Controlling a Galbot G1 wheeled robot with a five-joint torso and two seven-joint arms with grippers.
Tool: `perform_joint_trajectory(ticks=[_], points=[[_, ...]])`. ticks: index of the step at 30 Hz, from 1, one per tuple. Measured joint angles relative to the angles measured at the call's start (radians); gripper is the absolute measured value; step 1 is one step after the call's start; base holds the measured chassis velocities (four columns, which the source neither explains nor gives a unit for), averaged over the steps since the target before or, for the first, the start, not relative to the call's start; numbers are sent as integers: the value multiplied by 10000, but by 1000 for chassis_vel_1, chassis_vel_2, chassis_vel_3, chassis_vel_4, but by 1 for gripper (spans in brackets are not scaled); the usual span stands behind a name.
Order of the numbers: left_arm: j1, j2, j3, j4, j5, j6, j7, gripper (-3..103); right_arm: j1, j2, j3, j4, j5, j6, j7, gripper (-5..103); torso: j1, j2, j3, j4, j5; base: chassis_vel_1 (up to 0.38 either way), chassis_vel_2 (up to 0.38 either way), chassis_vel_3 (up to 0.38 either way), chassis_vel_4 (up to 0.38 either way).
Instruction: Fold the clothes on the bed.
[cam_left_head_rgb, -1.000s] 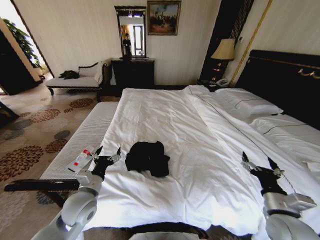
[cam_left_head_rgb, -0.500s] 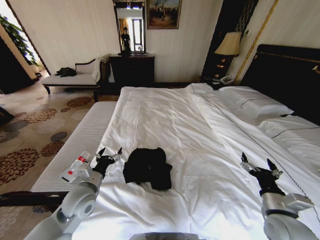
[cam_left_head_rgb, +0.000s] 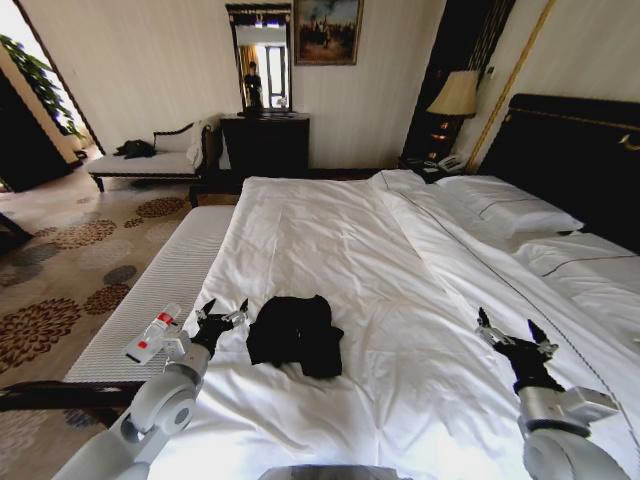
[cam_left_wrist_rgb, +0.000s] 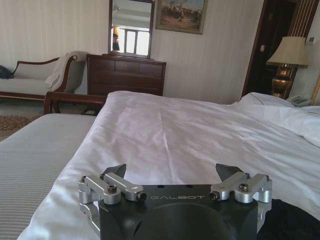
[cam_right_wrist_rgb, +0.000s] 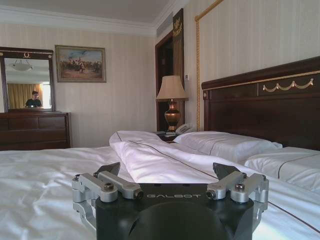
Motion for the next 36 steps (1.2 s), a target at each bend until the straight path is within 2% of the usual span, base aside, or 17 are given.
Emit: perform_joint_trajectory(ticks=[27,32,33,34,36], points=[[-85,26,-76,54,-214,31,-33,100,-146,116,-12,88,-109,160,49,100,10,-5,4,1,3,19,-15,-20,17],[-596,144,-133,550,-1350,389,-14,100,-242,105,0,91,-116,189,57,100,11,-6,5,1,2,0,0,0,0],[-864,305,-175,815,-1987,566,74,100,-267,82,3,93,-116,189,67,100,12,-6,6,1,2,0,0,0,0],[-864,305,-175,815,-1987,566,74,100,-267,82,3,93,-116,189,67,100,12,-6,6,1,2,0,0,0,0],[-1089,581,-205,1100,-2808,725,255,100,-250,5,-29,84,-116,188,82,100,13,-6,5,-3,1,0,0,0,0]])
